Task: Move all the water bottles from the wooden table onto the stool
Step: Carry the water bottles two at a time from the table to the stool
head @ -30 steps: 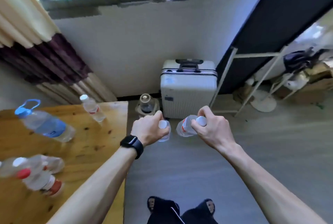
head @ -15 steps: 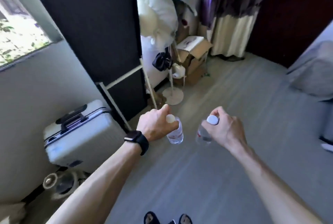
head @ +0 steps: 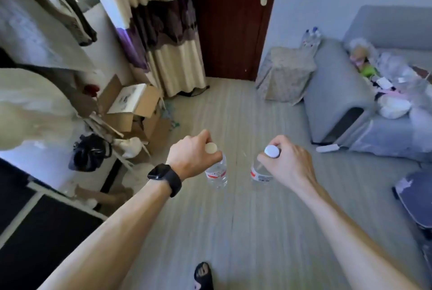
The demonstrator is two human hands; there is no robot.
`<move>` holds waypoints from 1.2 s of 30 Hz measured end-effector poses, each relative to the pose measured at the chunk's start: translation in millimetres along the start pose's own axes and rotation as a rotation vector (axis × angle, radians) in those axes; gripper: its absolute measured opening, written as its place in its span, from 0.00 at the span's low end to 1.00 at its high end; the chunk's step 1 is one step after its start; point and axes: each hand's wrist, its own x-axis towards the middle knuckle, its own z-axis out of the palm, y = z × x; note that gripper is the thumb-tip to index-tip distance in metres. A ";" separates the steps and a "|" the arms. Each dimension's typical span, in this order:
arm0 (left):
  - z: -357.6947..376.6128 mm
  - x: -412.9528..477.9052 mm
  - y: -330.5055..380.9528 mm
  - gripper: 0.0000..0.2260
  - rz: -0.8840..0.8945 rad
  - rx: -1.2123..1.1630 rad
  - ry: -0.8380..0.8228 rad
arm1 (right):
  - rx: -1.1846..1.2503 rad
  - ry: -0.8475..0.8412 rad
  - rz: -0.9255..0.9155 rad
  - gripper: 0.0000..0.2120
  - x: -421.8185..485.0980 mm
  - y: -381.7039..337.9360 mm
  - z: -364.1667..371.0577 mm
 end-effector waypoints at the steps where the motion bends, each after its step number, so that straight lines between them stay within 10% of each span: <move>1: 0.0 24.4 4.7 0.15 0.021 -0.007 -0.022 | 0.006 0.021 0.035 0.13 15.5 3.4 -1.5; 36: 77.7 775.7 231.2 0.14 0.184 -0.133 -0.245 | -0.022 0.115 0.370 0.14 703.9 142.7 -67.0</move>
